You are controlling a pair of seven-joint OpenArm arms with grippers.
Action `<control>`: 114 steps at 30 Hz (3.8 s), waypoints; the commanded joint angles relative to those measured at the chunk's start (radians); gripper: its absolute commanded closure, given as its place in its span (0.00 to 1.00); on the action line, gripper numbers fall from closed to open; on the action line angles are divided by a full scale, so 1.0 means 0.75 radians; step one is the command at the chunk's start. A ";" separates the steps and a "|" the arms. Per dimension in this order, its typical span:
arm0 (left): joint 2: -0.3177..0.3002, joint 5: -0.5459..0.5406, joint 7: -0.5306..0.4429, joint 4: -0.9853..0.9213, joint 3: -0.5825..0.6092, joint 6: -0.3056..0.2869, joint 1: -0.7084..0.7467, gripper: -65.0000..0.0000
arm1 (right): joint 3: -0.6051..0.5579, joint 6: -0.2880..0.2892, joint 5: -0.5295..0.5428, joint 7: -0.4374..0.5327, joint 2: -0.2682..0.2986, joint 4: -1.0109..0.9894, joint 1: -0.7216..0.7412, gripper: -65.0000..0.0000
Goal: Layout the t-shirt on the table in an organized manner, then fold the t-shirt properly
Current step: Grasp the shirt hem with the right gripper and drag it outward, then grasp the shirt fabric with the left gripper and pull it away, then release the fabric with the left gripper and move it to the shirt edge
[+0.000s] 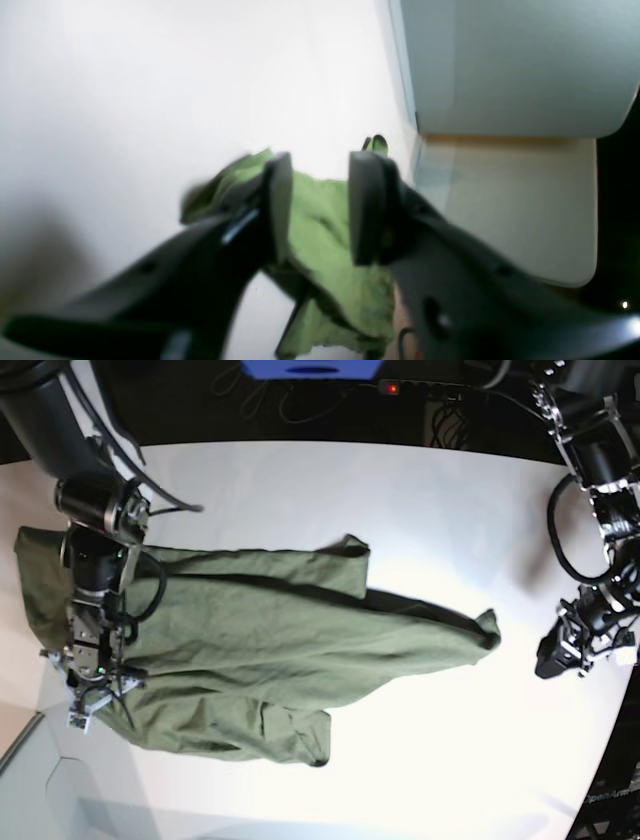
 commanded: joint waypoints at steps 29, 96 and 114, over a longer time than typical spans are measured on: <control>0.509 0.596 0.307 0.509 0.526 0.037 0.244 0.24 | -0.045 0.181 -0.010 -0.352 -0.219 1.336 -0.404 0.59; 0.335 0.471 0.007 1.055 0.628 0.029 0.602 1.00 | -0.055 0.181 -0.010 -0.354 -0.199 1.377 -0.519 0.59; 0.167 0.244 0.049 1.065 0.352 0.027 0.995 0.99 | -0.129 0.181 -0.008 -0.354 -0.252 1.368 -0.531 0.59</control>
